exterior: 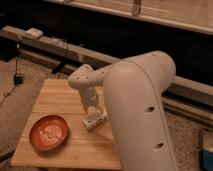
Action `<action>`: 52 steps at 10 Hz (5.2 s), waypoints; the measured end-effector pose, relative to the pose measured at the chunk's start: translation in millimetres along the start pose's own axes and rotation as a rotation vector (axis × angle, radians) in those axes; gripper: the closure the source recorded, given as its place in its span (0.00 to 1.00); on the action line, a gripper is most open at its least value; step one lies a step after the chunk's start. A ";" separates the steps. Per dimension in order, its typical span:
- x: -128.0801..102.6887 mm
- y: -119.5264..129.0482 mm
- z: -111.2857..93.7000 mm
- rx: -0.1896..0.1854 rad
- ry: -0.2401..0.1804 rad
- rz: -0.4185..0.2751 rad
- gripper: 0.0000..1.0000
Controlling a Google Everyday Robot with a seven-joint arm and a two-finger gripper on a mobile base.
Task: Place the bottle in the ceramic bowl
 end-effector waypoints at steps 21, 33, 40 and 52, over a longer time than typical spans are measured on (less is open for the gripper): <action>33.9 -61.5 26.4 -0.074 0.143 0.137 0.35; 26.2 -45.7 38.5 -0.197 0.161 0.009 0.94; 41.2 40.5 -34.1 -0.269 0.118 -0.253 1.00; 89.5 168.4 -74.4 -0.342 0.092 -0.708 0.70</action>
